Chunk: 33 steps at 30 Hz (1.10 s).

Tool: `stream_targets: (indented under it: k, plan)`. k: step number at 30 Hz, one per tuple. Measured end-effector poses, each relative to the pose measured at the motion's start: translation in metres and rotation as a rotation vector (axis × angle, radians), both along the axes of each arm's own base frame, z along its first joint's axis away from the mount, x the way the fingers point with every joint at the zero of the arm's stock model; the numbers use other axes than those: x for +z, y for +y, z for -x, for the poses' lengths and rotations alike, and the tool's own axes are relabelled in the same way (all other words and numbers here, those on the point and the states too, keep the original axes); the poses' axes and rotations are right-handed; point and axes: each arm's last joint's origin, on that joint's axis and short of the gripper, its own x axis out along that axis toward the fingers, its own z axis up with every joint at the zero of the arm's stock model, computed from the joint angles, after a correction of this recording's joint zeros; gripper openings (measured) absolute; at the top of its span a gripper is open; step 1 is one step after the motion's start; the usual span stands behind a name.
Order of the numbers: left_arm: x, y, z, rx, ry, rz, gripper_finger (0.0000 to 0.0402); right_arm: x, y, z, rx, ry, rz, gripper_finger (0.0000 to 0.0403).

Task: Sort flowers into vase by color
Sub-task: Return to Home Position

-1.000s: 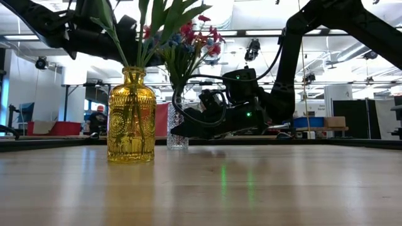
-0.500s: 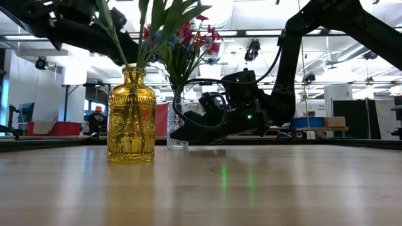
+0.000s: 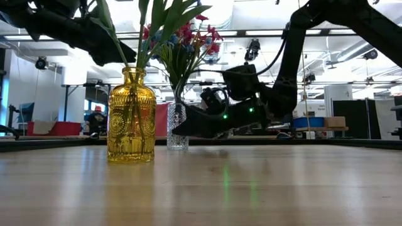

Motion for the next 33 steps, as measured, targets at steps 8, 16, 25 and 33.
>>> stream_targets:
  k: [8,16,25,33]
  plan:
    - [-0.006,-0.008,0.007,-0.008,-0.012,0.073,0.0180,0.014,0.013,0.015,0.039,0.004,-0.002,0.0325]
    - [-0.020,-0.032,0.013,-0.128,-0.083,0.132,0.0163,0.034,0.037,0.048,0.050,0.018,0.024,0.0325]
    - [-0.027,-0.053,0.027,-0.303,-0.150,0.023,0.0145,0.069,0.058,0.104,0.075,0.001,0.129,0.0325]
    - [-0.038,-0.061,0.042,-0.456,-0.217,-0.027,0.0114,0.096,0.075,0.156,0.112,-0.105,0.185,0.0325]
